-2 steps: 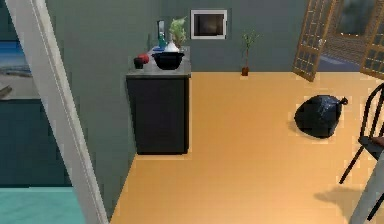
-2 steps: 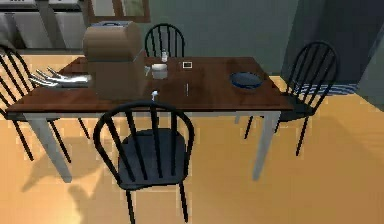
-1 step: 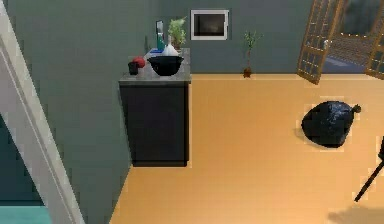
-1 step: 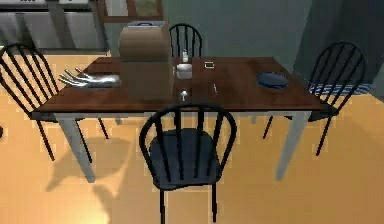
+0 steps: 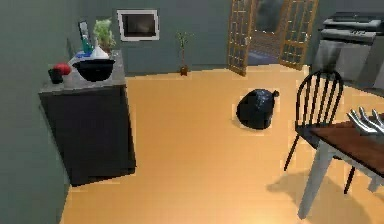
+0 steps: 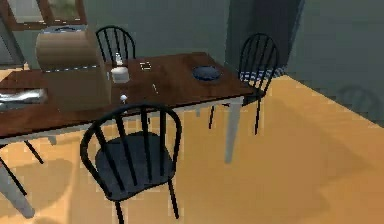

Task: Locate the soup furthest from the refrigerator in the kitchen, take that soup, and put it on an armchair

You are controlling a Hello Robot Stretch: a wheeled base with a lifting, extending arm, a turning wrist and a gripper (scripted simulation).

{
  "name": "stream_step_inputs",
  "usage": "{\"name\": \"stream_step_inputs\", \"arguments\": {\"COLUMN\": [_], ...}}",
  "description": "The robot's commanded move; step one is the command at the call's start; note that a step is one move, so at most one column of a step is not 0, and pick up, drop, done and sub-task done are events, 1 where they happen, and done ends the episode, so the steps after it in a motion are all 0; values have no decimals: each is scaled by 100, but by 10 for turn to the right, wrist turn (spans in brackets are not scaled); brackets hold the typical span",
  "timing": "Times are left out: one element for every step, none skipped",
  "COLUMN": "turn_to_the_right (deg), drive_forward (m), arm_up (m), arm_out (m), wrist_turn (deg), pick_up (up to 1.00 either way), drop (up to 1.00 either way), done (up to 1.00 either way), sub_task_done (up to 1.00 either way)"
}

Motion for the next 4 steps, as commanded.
{"name": "stream_step_inputs", "arguments": {"turn_to_the_right": [0,0,0,330], "drive_forward": [100,100,70,0], "arm_up": [0,0,0,0], "arm_out": [0,0,0,0], "wrist_turn": [0,0,0,0], "pick_up": [0,0,0,0], "drop": [0,0,0,0], "done": [0,0,0,0], "sub_task_done": [0,0,0,0]}}
